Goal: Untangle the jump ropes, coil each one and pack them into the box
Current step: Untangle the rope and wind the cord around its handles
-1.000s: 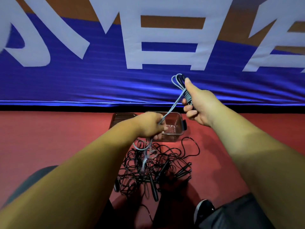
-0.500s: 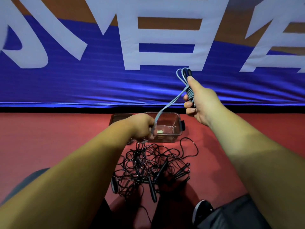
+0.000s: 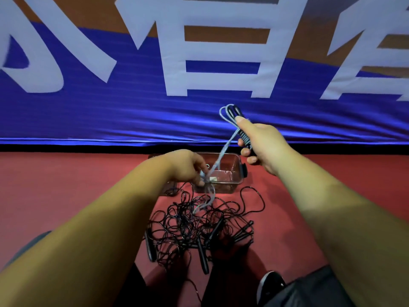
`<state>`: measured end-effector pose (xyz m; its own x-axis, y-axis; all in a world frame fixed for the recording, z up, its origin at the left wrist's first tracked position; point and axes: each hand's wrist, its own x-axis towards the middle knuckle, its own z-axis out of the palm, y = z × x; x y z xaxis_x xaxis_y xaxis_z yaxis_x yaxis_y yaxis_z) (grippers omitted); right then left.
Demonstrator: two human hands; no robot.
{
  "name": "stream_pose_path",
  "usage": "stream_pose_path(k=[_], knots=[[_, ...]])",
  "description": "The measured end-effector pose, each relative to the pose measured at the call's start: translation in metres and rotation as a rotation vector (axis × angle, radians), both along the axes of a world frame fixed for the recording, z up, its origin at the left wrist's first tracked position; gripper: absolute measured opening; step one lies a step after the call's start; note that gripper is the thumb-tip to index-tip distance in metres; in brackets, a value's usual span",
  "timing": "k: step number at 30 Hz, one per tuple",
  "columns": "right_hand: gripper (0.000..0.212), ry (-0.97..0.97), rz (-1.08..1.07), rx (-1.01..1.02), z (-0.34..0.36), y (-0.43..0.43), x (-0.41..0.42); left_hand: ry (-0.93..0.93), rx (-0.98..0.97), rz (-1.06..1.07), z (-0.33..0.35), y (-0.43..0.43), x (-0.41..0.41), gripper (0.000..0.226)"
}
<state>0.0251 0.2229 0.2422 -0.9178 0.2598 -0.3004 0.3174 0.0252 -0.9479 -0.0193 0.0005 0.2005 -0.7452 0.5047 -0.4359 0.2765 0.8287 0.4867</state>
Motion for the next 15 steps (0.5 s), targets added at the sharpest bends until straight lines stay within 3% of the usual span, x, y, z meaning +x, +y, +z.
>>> stream_pose_path(k=[2, 5, 7, 10, 15], knots=[[0.039, -0.006, 0.087, 0.049, -0.003, -0.004, 0.002, -0.119, 0.071, -0.1, 0.002, 0.001, 0.002, 0.053], [0.036, -0.009, 0.19, 0.112, -0.005, -0.013, 0.005, -0.188, 0.325, 0.006, 0.0, 0.007, 0.001, 0.066], [0.036, 0.006, 0.216, 0.115, -0.002, -0.017, 0.005, -0.195, 0.504, 0.111, 0.004, 0.012, 0.002, 0.056], [0.037, 0.03, 0.249, 0.105, 0.0, -0.019, 0.004, -0.205, 0.655, 0.093, 0.013, 0.012, 0.005, 0.045], [0.038, 0.031, 0.266, 0.177, -0.006, -0.018, 0.003, -0.595, 0.714, 0.132, 0.009, 0.001, 0.009, 0.039]])
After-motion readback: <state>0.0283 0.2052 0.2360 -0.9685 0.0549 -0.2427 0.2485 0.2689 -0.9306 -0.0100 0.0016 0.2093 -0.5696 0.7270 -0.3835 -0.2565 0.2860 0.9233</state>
